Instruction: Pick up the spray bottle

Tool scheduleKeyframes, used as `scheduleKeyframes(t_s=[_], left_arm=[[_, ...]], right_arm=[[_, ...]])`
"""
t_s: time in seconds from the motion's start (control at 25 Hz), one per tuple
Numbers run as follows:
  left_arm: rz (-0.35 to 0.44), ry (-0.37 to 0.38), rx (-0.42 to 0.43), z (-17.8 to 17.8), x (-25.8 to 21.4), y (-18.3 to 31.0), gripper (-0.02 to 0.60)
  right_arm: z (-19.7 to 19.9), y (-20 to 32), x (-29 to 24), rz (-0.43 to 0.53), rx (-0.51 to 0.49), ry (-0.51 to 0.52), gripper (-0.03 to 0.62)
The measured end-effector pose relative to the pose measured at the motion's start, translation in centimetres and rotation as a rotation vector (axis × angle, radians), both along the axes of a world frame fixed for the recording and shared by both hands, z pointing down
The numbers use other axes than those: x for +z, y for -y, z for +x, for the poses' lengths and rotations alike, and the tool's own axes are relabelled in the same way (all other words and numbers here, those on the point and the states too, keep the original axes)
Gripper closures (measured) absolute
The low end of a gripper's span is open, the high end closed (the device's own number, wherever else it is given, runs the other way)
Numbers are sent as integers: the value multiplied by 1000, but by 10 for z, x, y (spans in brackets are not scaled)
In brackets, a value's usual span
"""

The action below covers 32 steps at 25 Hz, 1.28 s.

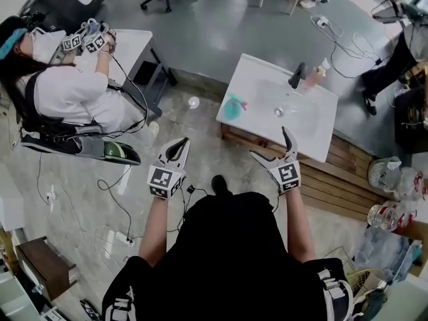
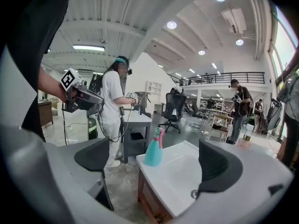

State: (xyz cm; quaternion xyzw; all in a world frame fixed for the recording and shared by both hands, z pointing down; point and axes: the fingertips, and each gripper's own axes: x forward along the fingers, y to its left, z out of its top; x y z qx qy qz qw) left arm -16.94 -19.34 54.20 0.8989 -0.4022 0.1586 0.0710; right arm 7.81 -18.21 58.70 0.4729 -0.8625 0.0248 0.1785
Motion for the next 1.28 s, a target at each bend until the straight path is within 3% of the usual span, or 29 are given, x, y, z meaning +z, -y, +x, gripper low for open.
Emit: scheduleKeyframes(t_s=[0.4, 0.6, 1.08, 1.28], left_arm=[[-9, -5, 14, -23, -4, 37, 555], [-6, 9, 17, -21, -12, 61, 555], [24, 10, -62, -11, -26, 122, 555], [28, 39, -123, -16, -23, 123, 555]], right_arm=[[-15, 28, 7, -43, 12, -25, -4], [-11, 66, -5, -16, 13, -17, -4], [-43, 154, -2, -33, -171, -4, 9], [-49, 165, 14, -69, -243, -20, 50]])
